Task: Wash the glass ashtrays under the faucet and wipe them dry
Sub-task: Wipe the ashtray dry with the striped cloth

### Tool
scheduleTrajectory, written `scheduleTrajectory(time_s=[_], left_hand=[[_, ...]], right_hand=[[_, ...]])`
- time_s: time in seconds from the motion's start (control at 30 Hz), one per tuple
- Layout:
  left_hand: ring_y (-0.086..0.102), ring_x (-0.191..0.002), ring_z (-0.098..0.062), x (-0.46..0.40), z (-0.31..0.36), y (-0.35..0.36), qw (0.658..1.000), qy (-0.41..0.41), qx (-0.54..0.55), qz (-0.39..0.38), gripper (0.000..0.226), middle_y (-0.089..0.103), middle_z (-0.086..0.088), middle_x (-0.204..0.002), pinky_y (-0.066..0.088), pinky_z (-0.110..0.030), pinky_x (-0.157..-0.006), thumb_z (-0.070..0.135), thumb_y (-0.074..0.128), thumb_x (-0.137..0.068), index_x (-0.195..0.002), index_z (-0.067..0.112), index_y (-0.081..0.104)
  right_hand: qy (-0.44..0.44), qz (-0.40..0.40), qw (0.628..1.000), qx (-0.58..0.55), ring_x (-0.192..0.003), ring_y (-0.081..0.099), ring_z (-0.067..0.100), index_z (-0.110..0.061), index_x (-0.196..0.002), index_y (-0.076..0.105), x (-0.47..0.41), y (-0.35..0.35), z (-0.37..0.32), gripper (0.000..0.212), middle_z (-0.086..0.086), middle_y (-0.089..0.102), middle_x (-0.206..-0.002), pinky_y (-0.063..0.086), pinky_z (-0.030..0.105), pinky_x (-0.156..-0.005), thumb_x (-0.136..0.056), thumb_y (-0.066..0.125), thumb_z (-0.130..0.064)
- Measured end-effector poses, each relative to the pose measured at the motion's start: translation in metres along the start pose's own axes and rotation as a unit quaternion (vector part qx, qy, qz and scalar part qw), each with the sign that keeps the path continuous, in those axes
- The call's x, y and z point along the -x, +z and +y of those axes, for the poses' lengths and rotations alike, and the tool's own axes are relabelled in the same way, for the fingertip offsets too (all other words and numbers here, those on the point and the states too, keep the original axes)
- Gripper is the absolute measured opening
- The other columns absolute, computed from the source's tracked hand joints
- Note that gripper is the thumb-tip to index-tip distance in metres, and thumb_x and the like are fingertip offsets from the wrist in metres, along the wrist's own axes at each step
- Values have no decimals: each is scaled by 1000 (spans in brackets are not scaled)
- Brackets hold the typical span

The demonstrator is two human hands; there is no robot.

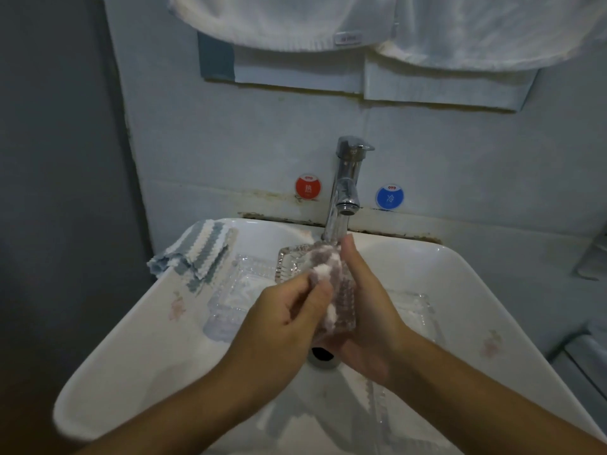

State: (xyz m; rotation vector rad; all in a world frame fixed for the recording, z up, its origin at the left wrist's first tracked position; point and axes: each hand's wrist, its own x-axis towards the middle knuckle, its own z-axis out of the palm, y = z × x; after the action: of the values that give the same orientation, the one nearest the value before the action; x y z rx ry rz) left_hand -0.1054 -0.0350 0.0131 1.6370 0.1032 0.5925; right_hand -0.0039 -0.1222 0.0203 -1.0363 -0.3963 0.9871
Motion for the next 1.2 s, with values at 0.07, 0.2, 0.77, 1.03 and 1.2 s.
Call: scheduleTrajectory(time_s=[0.07,0.2,0.77,1.03,1.2], left_hand=[[68,-76,-18,1,-4,-5,988,70,-141,-2,39,71,1,-79,56,-44,-71,53,49,-96,-87,21,69],[57,-62,-12,4,-9,-11,846,229,-482,11,29,59,7,-67,45,-29,-51,40,42,-90,-73,23,58],[60,-54,-13,15,-4,2,775,274,-565,63,32,65,5,-64,46,-24,-45,31,45,-93,-74,21,69],[46,-50,-11,11,2,15,918,33,-388,70,46,52,4,-52,40,-35,-56,38,42,-102,-61,19,51],[75,-72,-25,-9,10,6,908,-286,223,212,27,76,-18,-83,62,-35,-73,8,48,-100,-92,-2,71]], right_hand=[[5,-1,1000,-5,-93,73,28,-6,-96,77,1,-4,-4,81,17,73,-99,60,40,-83,-87,41,-77],[17,5,1000,21,-112,69,27,-14,-97,83,5,-7,-8,82,14,73,-119,48,44,-106,-86,36,-80],[-5,22,994,105,-104,73,23,-28,-92,83,9,0,-12,73,9,76,-113,52,39,-96,-76,38,-84],[-63,12,971,230,-108,71,18,-28,-128,63,5,0,2,75,0,75,-115,53,42,-97,-75,52,-81],[-115,3,956,269,-110,70,12,-37,-133,58,2,-2,10,57,-7,73,-119,54,33,-99,-84,54,-66]])
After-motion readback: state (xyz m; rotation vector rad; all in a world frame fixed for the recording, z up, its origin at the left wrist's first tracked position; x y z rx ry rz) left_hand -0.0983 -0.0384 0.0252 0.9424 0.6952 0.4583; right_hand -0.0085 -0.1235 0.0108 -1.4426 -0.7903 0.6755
